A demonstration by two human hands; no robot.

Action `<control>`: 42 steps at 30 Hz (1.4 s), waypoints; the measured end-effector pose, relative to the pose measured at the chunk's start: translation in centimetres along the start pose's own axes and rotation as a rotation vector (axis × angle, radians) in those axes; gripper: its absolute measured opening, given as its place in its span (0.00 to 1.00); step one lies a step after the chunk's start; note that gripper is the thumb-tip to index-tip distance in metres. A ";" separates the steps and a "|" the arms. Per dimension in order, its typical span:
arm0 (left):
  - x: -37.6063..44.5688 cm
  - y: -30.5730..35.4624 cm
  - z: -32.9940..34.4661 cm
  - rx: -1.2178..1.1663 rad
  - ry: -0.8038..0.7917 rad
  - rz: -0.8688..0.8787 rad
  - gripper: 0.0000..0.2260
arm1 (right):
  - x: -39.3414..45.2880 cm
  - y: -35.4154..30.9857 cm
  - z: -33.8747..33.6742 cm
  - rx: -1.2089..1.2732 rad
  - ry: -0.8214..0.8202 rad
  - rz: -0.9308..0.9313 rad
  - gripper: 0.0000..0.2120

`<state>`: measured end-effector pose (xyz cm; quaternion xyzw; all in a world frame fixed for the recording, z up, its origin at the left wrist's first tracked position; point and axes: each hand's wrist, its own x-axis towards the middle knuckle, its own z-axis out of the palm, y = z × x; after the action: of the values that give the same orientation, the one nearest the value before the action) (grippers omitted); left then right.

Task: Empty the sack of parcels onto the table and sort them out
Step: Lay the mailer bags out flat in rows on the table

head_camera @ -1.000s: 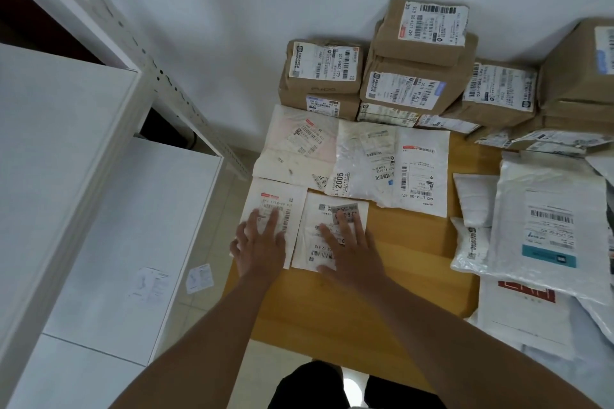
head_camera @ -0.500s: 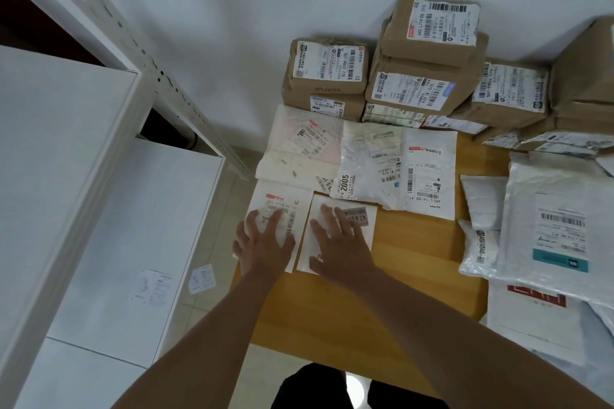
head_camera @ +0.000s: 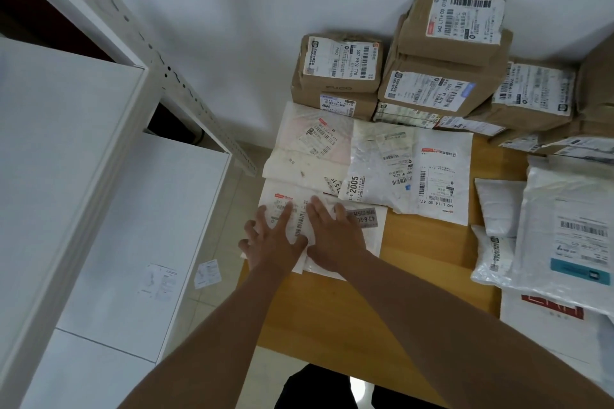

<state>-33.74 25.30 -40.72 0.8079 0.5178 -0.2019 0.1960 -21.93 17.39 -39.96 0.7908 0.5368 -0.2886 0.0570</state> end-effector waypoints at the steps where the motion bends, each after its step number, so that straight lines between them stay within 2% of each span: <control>1: -0.1 -0.2 0.0 -0.009 0.002 0.002 0.33 | 0.2 -0.3 0.0 -0.005 -0.007 0.015 0.38; 7: 0.3 -0.9 0.3 -0.031 0.054 0.089 0.33 | 0.7 -1.3 -0.7 0.012 0.025 0.073 0.34; 11: 1.2 -0.6 0.7 -0.069 0.070 0.126 0.33 | -1.1 -0.7 0.3 0.100 0.122 0.089 0.32; 19: 1.5 0.1 0.7 -0.039 0.066 0.122 0.33 | -3.3 2.8 3.2 0.073 0.058 0.122 0.43; 21: 1.5 0.2 0.7 -0.014 0.053 0.113 0.33 | -2.7 3.1 2.7 0.083 0.014 0.094 0.44; 27: 1.2 0.8 0.1 0.034 0.082 0.113 0.32 | -2.6 3.1 1.7 0.086 0.018 0.105 0.45; 33: 2.1 4.0 -1.1 0.089 0.050 0.249 0.32 | -2.6 3.2 1.6 0.051 -0.018 0.086 0.47; 36: 2.6 4.4 -1.0 0.113 0.051 0.240 0.30 | -2.7 3.4 1.4 0.042 -0.036 0.081 0.47; 42: 2.2 4.6 -0.6 0.110 0.041 0.232 0.32 | -2.5 4.0 1.2 0.063 0.015 0.089 0.48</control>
<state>-28.64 25.55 -40.91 0.8758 0.4130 -0.1895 0.1629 -19.50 13.25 -40.52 0.8173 0.4922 -0.2968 0.0408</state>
